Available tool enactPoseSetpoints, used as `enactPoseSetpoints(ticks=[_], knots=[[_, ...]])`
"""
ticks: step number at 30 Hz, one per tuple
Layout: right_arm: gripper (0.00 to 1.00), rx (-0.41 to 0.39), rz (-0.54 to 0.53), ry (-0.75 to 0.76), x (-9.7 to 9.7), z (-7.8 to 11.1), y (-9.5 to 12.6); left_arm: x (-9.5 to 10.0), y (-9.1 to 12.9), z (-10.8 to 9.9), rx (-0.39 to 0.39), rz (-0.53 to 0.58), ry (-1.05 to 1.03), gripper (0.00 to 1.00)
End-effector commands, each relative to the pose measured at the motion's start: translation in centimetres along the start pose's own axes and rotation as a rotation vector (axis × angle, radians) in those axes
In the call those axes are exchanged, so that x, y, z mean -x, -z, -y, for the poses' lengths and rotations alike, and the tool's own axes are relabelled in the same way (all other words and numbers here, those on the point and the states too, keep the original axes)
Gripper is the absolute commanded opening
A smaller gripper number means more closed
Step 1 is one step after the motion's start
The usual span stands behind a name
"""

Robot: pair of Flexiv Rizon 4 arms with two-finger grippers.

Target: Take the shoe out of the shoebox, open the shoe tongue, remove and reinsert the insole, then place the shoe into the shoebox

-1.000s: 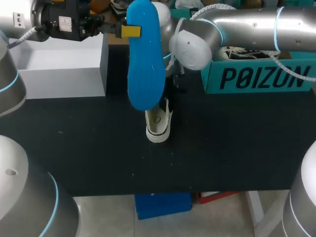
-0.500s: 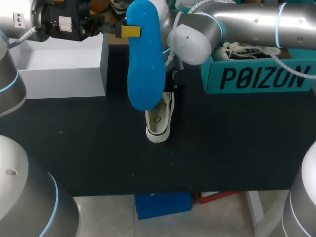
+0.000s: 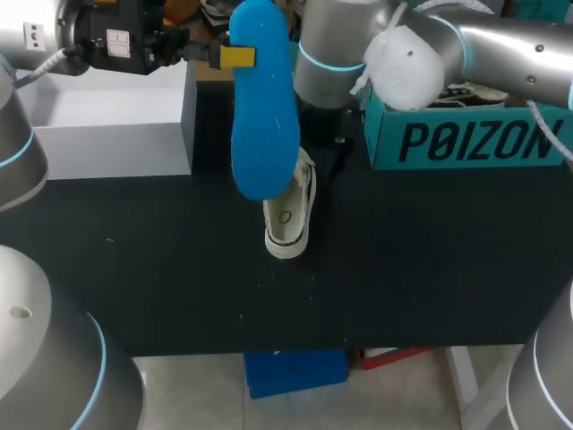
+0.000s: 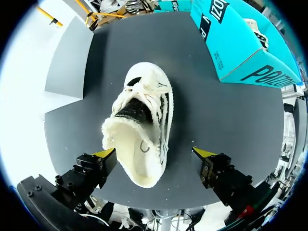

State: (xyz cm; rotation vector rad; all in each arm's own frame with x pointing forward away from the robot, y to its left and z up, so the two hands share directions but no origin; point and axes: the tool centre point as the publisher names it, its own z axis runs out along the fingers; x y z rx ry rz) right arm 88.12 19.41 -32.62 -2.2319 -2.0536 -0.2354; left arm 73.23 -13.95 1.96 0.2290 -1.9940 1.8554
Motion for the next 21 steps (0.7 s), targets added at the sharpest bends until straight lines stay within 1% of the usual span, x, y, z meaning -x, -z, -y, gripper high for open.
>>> enactPoseSetpoints(ticks=[1,14,17,21], knots=[[1.0,0.01,-0.415,0.022,1.36,0.27,0.64,0.03,-0.11,-0.08,-0.001,0.002,-0.001,0.0],[1.0,0.01,-0.415,0.022,1.36,0.27,0.64,0.03,-0.11,-0.08,-0.001,0.002,-0.001,0.0],[1.0,-0.008,-0.574,-0.053,1.5,0.59,0.83,0.03,-0.11,-0.08,-0.001,0.002,-0.001,0.0],[1.0,0.002,-0.656,-0.095,2.11,0.28,1.46,0.03,-0.11,-0.08,-0.001,0.002,-0.001,0.0]])
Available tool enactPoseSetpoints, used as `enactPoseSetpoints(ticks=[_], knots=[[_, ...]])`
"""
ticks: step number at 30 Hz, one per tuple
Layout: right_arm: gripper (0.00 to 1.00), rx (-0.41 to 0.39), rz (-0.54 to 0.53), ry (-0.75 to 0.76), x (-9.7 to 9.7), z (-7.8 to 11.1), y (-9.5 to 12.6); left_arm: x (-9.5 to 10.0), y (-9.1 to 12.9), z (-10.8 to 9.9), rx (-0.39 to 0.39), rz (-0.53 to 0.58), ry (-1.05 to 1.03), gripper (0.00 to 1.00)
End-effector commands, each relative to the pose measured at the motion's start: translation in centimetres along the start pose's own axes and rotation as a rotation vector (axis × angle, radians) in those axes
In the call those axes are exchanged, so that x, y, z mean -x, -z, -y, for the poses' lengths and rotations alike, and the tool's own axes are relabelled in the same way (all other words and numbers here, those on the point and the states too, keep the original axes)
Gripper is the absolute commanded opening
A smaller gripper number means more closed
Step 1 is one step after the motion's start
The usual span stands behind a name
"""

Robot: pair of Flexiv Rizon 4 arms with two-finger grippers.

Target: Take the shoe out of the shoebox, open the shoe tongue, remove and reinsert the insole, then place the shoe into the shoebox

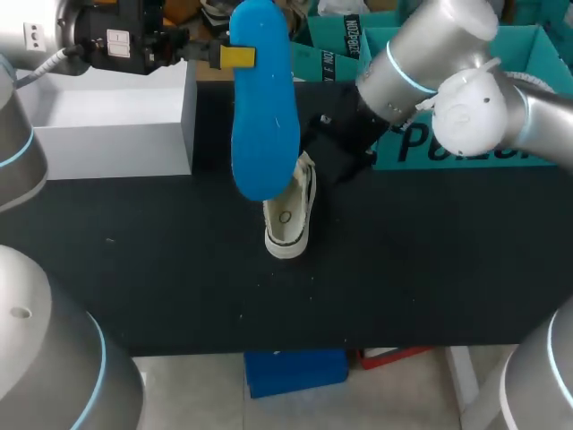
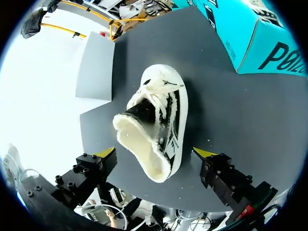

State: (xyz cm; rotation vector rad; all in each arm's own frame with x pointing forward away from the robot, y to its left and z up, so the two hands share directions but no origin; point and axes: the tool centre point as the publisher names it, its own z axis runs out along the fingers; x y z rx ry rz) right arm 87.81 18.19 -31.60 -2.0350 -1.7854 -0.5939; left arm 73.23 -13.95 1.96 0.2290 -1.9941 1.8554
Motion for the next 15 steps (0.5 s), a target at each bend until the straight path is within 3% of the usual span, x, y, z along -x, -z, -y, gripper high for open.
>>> enactPoseSetpoints(ticks=[1,9,15], knots=[[1.0,0.016,-0.268,-0.033,1.0,-0.1,0.8,0.0,-0.1,-0.1,-0.001,0.002,-0.001,0.0],[1.0,0.052,-0.511,-0.073,0.6,-0.6,2.5,0.0,-0.1,-0.1,-0.001,0.002,-0.001,0.0],[1.0,0.069,-0.596,-0.06,0.4,-0.7,3.1,0.0,-0.1,-0.1,-0.001,0.002,-0.001,0.0]])
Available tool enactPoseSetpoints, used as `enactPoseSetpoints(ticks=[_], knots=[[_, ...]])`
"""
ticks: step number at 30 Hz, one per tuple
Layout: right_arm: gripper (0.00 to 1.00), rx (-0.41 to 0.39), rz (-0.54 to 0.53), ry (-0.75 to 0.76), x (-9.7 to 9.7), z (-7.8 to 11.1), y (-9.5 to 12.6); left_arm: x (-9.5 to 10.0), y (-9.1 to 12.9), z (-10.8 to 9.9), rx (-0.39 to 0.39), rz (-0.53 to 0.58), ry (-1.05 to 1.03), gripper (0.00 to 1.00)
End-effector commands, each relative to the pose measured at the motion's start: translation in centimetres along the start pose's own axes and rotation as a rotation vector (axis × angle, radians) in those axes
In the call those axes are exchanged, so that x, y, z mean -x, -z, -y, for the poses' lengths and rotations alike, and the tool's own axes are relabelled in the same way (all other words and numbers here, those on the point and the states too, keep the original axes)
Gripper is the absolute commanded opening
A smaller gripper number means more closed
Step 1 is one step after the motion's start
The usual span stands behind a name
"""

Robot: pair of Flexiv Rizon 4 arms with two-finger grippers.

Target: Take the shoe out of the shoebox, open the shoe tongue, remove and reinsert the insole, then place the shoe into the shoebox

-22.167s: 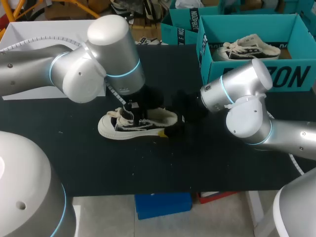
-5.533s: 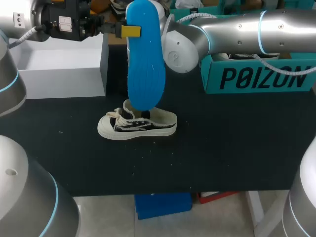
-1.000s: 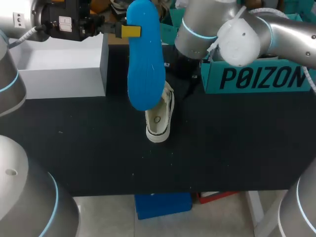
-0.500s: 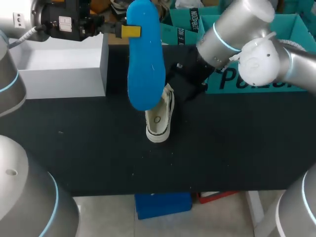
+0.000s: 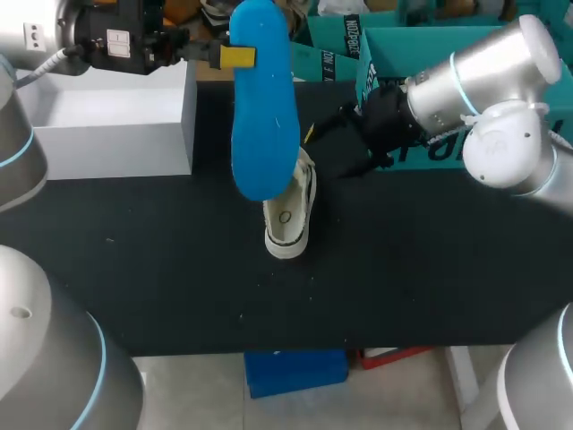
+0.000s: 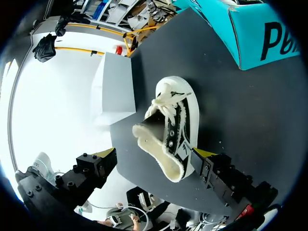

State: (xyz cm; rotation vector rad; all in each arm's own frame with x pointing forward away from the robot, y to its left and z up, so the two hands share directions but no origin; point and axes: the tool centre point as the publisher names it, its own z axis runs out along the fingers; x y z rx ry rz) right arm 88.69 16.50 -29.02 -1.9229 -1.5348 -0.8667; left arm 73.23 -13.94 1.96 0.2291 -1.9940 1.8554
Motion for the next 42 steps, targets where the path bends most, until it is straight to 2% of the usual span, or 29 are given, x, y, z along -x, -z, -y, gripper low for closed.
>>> enactPoseSetpoints(ticks=[1,12,15,23,26,29,34,36,38,42], knots=[[1.0,0.008,-0.325,0.015,0.4,0.3,0.3,0.0,-0.1,-0.1,-0.001,0.002,-0.001,0.0],[1.0,0.017,-0.45,0.045,-0.7,-0.3,1.2,0.0,-0.1,-0.1,-0.001,0.002,-0.001,0.0],[1.0,0.005,-0.535,0.043,-1.0,-0.4,1.5,0.0,-0.1,-0.1,-0.001,0.002,-0.001,0.0],[1.0,-0.008,-0.667,0.072,-1.6,-0.4,2.0,0.0,-0.1,-0.1,-0.001,0.002,-0.001,0.0],[1.0,-0.008,-0.667,0.072,-1.6,-0.4,2.0,0.0,-0.1,-0.1,-0.001,0.002,-0.001,0.0],[1.0,-0.008,-0.667,0.072,-1.6,-0.4,2.0,-1.2,-1.3,-0.2,0.055,0.119,-0.346,0.0],[1.0,-0.008,-0.667,0.072,-1.6,-0.4,2.0,-3.5,-3.6,-2.8,0.22,0.25,-0.805,0.0],[1.0,-0.008,-0.667,0.072,-1.6,-0.4,2.0,-4.2,-4.1,-3.8,0.252,0.263,-0.907,0.0],[1.0,-0.008,-0.667,0.072,-1.6,-0.4,2.0,-4.6,-4.4,-4.7,0.266,0.234,-0.893,0.0],[1.0,-0.008,-0.667,0.072,-1.6,-0.4,2.0,-4.6,-4.4,-4.7,0.266,0.234,-0.893,0.0]])
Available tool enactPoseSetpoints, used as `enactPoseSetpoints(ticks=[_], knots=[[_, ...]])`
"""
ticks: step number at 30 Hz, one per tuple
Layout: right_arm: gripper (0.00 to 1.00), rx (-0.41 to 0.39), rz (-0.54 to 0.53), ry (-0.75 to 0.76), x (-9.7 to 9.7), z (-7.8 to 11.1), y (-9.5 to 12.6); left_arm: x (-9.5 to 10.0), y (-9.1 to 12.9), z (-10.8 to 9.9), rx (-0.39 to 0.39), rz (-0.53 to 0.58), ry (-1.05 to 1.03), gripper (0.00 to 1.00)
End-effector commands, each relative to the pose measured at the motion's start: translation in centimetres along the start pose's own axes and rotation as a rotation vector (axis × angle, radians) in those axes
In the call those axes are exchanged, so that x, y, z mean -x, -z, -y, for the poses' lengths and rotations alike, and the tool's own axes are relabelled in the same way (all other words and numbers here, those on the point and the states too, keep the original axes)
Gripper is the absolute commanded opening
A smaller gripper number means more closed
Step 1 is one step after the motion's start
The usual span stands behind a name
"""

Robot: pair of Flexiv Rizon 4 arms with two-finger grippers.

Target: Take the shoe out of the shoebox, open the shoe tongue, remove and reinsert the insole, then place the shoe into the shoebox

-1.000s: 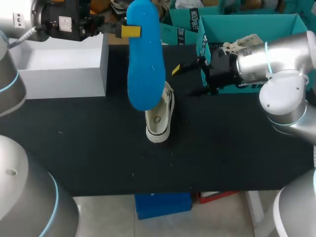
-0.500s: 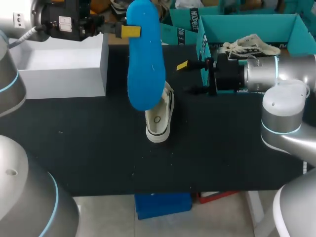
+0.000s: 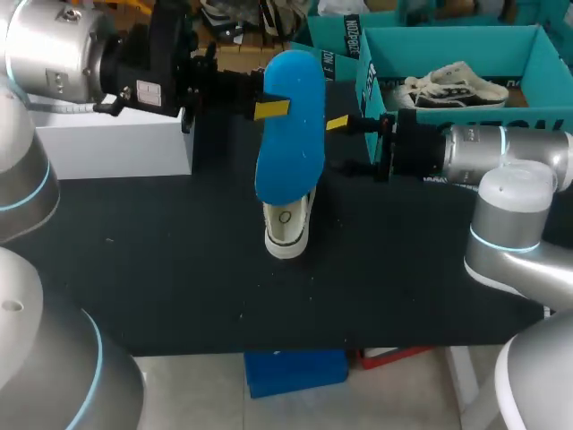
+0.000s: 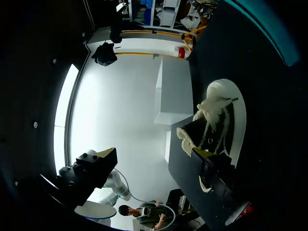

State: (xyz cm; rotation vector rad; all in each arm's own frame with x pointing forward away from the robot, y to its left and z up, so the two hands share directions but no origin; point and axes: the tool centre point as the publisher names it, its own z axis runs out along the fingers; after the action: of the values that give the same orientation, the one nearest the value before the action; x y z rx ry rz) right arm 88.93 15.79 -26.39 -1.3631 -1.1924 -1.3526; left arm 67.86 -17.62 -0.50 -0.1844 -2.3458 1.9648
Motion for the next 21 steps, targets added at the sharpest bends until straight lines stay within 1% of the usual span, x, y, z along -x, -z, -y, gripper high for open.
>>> enactPoseSetpoints(ticks=[1,15,16,18,20,21], knots=[[1.0,0.003,-0.001,0.001,0.1,0.0,-0.2,-1.4,0.3,-0.2,0.151,0.161,-0.463,0.0],[1.0,0.003,-0.001,0.001,0.1,0.0,-0.2,-1.4,0.3,-0.2,0.151,0.161,-0.463,0.0],[1.0,0.003,-0.001,0.001,0.1,0.0,-0.2,-2.0,0.0,0.3,0.116,0.19,-0.508,0.0],[1.0,0.003,-0.001,0.001,0.1,0.0,-0.2,-3.6,-0.4,0.1,0.093,0.206,-0.629,0.0],[1.0,0.003,-0.001,0.001,0.1,0.0,-0.2,-5.6,-0.3,-1.4,0.037,0.208,-0.669,0.0],[1.0,0.003,-0.001,0.001,0.1,0.0,-0.2,-6.5,-0.3,-2.3,0.019,0.198,-0.729,0.0]])
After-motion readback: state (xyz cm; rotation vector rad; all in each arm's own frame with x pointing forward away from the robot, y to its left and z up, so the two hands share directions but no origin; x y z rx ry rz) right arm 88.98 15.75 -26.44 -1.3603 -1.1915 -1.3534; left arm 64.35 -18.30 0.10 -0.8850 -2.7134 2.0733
